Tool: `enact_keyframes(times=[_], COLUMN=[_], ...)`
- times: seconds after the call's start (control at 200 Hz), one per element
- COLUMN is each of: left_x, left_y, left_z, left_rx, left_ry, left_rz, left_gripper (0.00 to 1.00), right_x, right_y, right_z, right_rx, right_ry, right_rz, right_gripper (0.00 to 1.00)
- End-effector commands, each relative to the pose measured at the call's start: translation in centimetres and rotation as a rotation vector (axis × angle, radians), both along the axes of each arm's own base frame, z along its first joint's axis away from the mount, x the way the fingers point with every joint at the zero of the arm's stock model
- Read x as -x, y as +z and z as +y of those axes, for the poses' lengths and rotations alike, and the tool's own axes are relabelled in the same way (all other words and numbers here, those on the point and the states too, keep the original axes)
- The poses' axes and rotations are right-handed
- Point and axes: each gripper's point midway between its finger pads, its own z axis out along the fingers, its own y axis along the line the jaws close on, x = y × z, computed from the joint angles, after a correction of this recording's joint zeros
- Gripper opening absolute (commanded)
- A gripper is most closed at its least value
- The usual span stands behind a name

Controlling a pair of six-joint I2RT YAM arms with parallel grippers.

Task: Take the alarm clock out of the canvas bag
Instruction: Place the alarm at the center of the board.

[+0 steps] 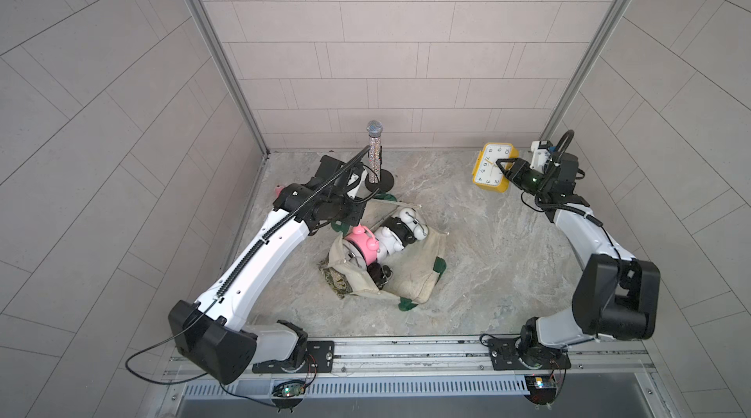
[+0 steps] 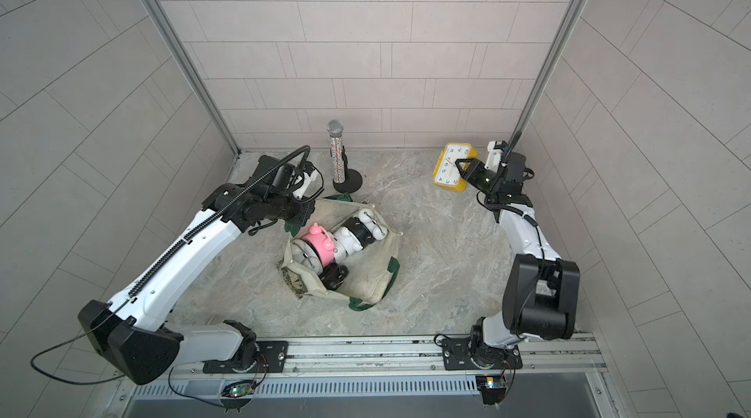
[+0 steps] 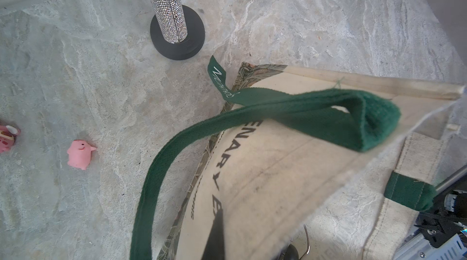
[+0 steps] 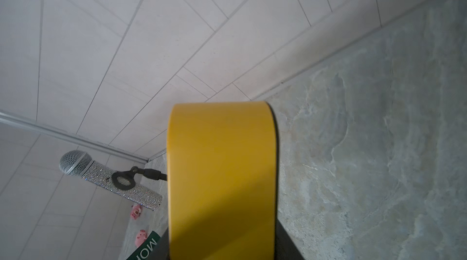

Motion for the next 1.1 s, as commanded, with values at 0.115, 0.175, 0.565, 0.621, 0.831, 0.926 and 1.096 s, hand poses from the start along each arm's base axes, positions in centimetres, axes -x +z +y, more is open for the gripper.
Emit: enact_keyframes(times=[0.115, 0.175, 0.565, 0.621, 0.831, 0.926, 1.096], left_x=[-1.2, -1.2, -1.1, -1.0, -1.0, -1.0, -1.0], left_y=[3.4, 3.4, 3.2, 3.1, 3.1, 3.0, 2.9], left_z=[-0.4, -0.4, -0.4, -0.4, -0.2, -0.2, -0.3], left_rx=[0.065, 0.065, 0.063, 0.062, 0.055, 0.057, 0.055], left_ry=[0.008, 0.009, 0.009, 0.008, 0.013, 0.011, 0.008], left_rz=[-0.104, -0.106, -0.100, -0.097, -0.096, -0.096, -0.084], left_gripper=[0.00, 0.00, 0.00, 0.00, 0.00, 0.00, 0.00], right_x=[-2.1, -2.2, -1.5, -1.2, -0.2, 0.1, 0.6], right_y=[-2.5, -4.2, -9.2, -9.6, -11.4, -12.4, -13.5], right_z=[-2.1, -2.3, -4.1, -4.4, -5.1, -5.4, -5.5], right_rx=[-0.239, -0.247, -0.206, -0.176, -0.105, -0.103, -0.087], right_ry=[-0.039, -0.048, -0.131, -0.145, -0.179, -0.196, -0.207], right_rz=[-0.076, -0.053, 0.031, 0.041, 0.116, 0.146, 0.173], right_gripper=[0.12, 0.12, 0.11, 0.12, 0.16, 0.14, 0.14])
